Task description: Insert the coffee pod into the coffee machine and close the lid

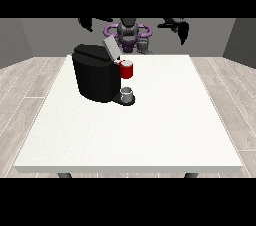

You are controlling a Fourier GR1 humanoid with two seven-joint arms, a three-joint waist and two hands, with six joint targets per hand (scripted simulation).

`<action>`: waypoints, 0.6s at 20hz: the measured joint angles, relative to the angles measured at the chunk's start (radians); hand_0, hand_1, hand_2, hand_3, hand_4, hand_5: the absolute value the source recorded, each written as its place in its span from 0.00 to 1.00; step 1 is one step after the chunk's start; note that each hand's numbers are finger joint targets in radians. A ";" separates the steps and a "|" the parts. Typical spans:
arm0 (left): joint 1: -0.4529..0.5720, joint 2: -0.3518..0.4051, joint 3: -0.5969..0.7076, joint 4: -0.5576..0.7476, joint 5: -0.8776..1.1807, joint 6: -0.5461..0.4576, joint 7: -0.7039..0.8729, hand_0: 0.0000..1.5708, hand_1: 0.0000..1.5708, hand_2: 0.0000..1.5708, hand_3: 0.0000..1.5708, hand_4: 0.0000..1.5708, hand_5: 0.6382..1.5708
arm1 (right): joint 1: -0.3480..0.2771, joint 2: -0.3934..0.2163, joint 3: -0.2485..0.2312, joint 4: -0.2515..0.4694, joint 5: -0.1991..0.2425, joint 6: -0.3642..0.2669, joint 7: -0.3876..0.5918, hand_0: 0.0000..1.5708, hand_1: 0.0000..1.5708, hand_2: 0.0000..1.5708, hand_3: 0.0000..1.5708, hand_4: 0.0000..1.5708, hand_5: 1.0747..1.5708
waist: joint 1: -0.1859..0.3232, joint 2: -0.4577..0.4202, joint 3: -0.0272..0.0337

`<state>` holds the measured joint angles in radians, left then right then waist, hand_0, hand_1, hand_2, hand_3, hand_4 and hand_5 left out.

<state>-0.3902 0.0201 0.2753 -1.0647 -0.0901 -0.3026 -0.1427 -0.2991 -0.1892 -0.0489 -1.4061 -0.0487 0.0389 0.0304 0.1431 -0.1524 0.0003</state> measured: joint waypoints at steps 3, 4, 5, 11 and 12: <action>0.043 -0.006 -0.013 -0.070 0.028 0.003 0.027 0.00 0.00 0.00 0.00 0.00 1.00 | -0.022 0.010 -0.006 0.023 -0.006 0.007 -0.003 0.00 0.00 0.00 0.00 0.00 1.00 | 0.002 0.024 -0.0001; 0.038 -0.009 -0.025 -0.080 0.033 0.026 0.028 0.00 0.00 0.00 0.00 0.00 1.00 | -0.039 0.018 -0.005 0.034 -0.004 0.005 -0.013 0.00 0.00 0.00 0.00 0.00 1.00 | -0.003 0.045 -0.0001; 0.040 -0.007 -0.032 -0.096 0.034 0.030 0.029 0.00 0.00 0.00 0.00 0.00 1.00 | -0.057 0.020 -0.012 0.049 -0.004 0.002 -0.019 0.00 0.00 0.00 0.00 0.00 1.00 | -0.002 0.064 -0.0001; 0.093 0.015 -0.056 -0.193 0.055 0.037 0.055 0.00 0.00 0.00 0.00 0.00 1.00 | -0.115 0.026 -0.032 0.122 -0.014 0.019 -0.036 0.00 0.00 0.00 0.00 0.00 1.00 | -0.013 0.115 -0.0005; 0.088 0.014 -0.062 -0.216 0.062 0.038 0.073 0.00 0.00 0.00 0.00 0.00 1.00 | -0.125 0.018 -0.041 0.147 -0.012 0.023 -0.049 0.00 0.00 0.00 0.00 0.00 1.00 | -0.004 0.125 -0.0003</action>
<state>-0.3027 0.0343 0.2131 -1.2811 -0.0277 -0.2646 -0.0697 -0.4243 -0.1708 -0.0897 -1.2588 -0.0611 0.0614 -0.0189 0.1390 -0.0270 0.0001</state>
